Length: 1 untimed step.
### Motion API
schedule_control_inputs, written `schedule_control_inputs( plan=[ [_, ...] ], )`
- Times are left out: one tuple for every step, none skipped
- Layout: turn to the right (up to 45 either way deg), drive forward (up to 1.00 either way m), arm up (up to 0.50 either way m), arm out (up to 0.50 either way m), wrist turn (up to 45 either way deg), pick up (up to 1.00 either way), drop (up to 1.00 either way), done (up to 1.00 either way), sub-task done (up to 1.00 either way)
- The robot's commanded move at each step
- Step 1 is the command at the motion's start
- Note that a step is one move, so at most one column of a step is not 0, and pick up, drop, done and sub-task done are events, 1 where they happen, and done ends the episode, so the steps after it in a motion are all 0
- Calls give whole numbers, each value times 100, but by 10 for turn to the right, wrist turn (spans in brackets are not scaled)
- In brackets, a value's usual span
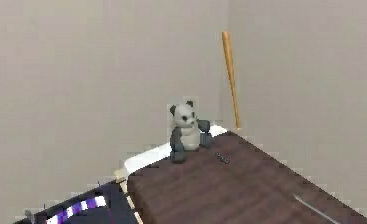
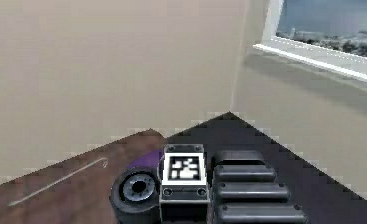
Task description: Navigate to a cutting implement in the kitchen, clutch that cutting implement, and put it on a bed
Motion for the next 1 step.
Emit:
schedule_control_inputs(
  plan=[
    [450,0,0,0,0,0,0,0,0]
  ],
)
